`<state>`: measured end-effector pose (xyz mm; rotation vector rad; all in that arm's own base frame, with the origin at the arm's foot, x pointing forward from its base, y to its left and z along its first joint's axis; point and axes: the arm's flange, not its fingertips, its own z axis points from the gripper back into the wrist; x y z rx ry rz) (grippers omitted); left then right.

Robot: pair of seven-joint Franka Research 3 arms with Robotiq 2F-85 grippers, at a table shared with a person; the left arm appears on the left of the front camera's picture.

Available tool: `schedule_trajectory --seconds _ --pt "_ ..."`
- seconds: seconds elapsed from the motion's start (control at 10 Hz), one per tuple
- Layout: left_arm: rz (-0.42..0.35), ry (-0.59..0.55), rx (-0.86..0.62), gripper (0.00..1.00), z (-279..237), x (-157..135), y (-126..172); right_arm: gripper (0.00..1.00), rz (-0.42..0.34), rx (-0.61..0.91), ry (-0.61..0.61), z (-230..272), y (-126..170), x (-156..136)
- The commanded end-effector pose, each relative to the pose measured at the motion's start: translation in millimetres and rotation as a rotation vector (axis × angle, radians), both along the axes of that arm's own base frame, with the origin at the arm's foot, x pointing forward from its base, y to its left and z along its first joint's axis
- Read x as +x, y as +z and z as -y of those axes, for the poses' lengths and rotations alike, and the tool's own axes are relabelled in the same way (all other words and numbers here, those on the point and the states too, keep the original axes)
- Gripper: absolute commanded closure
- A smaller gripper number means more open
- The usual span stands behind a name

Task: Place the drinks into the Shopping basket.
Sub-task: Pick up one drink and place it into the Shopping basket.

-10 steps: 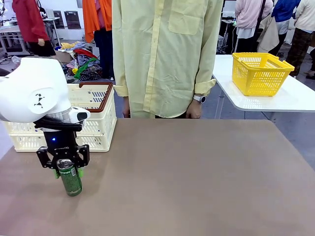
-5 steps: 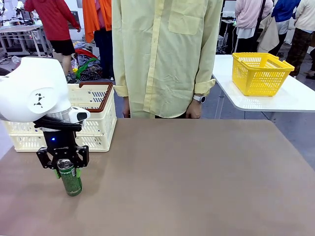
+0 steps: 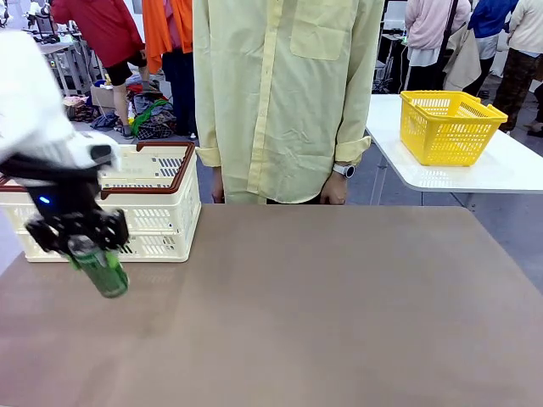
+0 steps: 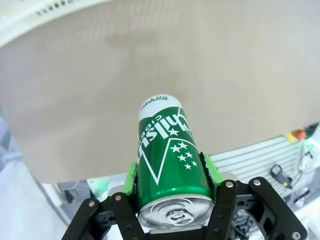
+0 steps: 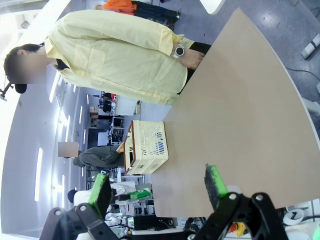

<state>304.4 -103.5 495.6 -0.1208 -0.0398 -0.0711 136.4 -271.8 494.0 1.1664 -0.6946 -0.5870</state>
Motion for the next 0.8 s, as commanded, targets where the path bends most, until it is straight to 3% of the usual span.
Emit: schedule_trajectory --seconds 0.0,0.1,0.2,0.3,0.4,0.5,0.6,0.7 --pt "0.033 -0.073 -0.088 1.00 -18 24 65 0.00 0.037 -0.004 -0.004 2 2 -2" --pt "0.181 -0.047 -0.129 1.00 -26 47 97 0.00 0.037 -0.004 -0.004 2 2 -2" --pt "0.376 -0.022 -0.156 1.00 -32 67 110 0.00 0.037 -0.004 -0.004 2 2 -2" --pt "0.479 -0.043 -0.169 1.00 -36 88 112 0.00 0.037 -0.004 -0.004 2 2 -2" --pt "0.495 -0.077 -0.156 1.00 -42 107 108 0.00 0.037 -0.004 -0.004 2 2 -2" --pt "0.454 -0.090 -0.097 1.00 -47 126 100 0.00 0.037 -0.004 -0.004 2 2 -2" --pt "0.402 -0.030 -0.040 1.00 -50 138 92 0.00 0.037 -0.004 -0.004 2 2 -2" --pt "0.393 0.017 -0.081 1.00 -48 139 89 0.00 0.037 -0.004 -0.004 2 2 -2"
